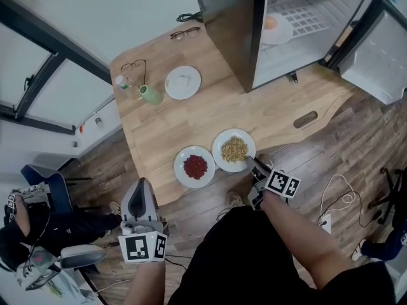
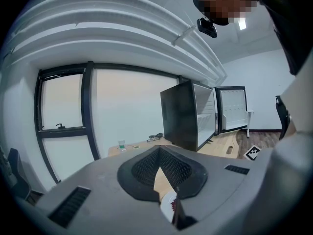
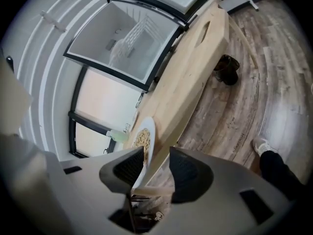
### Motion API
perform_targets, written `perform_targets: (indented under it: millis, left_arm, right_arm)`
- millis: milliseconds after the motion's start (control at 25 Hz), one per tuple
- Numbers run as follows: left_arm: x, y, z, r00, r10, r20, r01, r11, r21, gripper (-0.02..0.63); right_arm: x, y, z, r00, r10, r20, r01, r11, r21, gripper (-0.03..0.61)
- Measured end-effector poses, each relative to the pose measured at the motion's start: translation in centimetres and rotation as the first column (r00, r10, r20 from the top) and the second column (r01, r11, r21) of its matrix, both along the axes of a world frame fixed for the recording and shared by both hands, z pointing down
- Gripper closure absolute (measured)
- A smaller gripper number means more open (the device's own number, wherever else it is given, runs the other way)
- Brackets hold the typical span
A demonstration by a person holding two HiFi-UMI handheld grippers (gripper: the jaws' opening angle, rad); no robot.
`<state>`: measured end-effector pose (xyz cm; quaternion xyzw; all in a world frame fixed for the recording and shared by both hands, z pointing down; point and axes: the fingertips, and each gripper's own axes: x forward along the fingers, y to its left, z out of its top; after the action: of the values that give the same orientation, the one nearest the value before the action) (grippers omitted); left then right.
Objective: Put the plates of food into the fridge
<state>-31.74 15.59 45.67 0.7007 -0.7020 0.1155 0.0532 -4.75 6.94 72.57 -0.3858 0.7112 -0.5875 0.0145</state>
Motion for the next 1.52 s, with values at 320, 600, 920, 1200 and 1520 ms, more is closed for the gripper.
perform_targets:
  millis: [320,600,920,1200,1520]
  left_arm:
    - [-0.5,-0.3,1.8,1.000,-0.004,-0.010,0.004,0.999,-0.041,0.611]
    - [0.6,-1.3,1.7,1.000,0.016,-0.014,-0.016,0.999,-0.030,0.611]
    - [3.5,-5.3,-0.2,0.997,0.070,-0.015,-0.070,0.997,0.016,0.611]
    - [6.5,-8.8,-1.9,0.992,0.126,-0.013,-0.125,0.991,0.054,0.611]
    - [9.6,-11.4,-3.2,0.987,0.156,-0.020,-0.154,0.985,0.079,0.611]
  right_arm:
    - [-1.1,-0.4,-1.5,0.995,-0.008,0.097,0.006,1.000,0.022,0.529]
    - [-0.2,-1.0,-3.9,0.992,0.010,0.123,-0.017,0.998,0.058,0.546]
    - [3.1,-2.5,-7.3,0.989,0.026,0.147,-0.036,0.997,0.064,0.546]
    - [6.4,-5.0,-11.2,0.982,0.068,0.179,-0.090,0.989,0.116,0.546]
    - [10.1,-7.8,-15.1,0.970,0.108,0.220,-0.147,0.974,0.171,0.546]
